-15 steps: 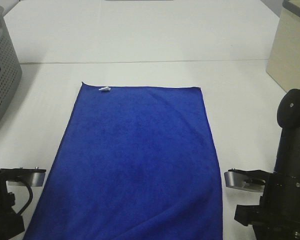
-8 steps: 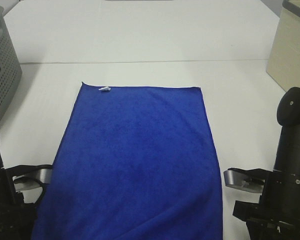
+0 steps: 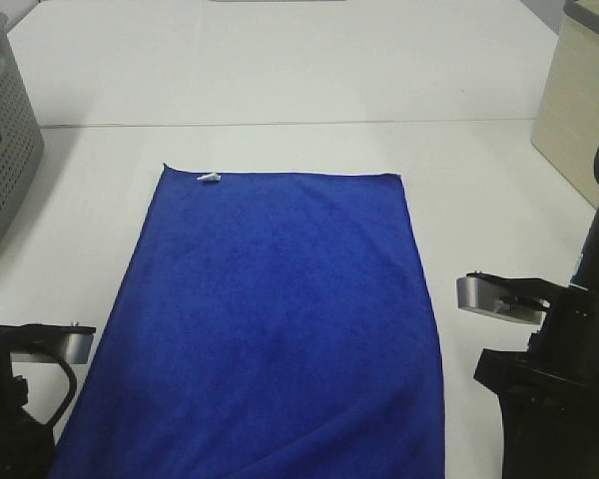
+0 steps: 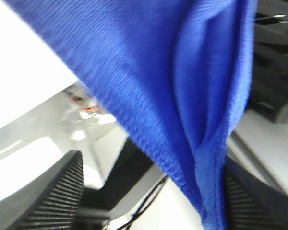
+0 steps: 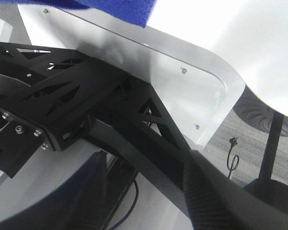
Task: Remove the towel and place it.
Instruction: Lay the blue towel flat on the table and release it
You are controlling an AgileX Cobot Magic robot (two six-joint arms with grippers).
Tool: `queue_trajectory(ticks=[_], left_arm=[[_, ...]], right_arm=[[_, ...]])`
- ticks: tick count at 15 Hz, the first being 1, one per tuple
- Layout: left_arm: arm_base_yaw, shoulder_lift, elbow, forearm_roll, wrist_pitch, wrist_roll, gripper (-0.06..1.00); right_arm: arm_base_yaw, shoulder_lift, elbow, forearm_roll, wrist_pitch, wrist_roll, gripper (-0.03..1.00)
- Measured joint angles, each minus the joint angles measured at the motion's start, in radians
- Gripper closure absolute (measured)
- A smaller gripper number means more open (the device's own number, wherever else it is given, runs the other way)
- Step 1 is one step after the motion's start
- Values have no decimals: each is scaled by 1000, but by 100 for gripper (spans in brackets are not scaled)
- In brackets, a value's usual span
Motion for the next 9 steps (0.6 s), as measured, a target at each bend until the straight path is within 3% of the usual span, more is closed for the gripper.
queue_trajectory(ticks=[3, 4, 6, 9], left_arm=[[-68, -98, 1, 92, 1, -203, 27], [-86, -129, 1, 76, 2, -210, 27], [-101, -166, 1, -29, 6, -146, 27], [-104, -196, 1, -66, 6, -100, 27]], right_arm=[[0, -31, -1, 0, 1, 3, 46], [0, -31, -1, 0, 1, 3, 46], [0, -31, -1, 0, 1, 3, 46], [0, -31, -1, 0, 1, 3, 46]])
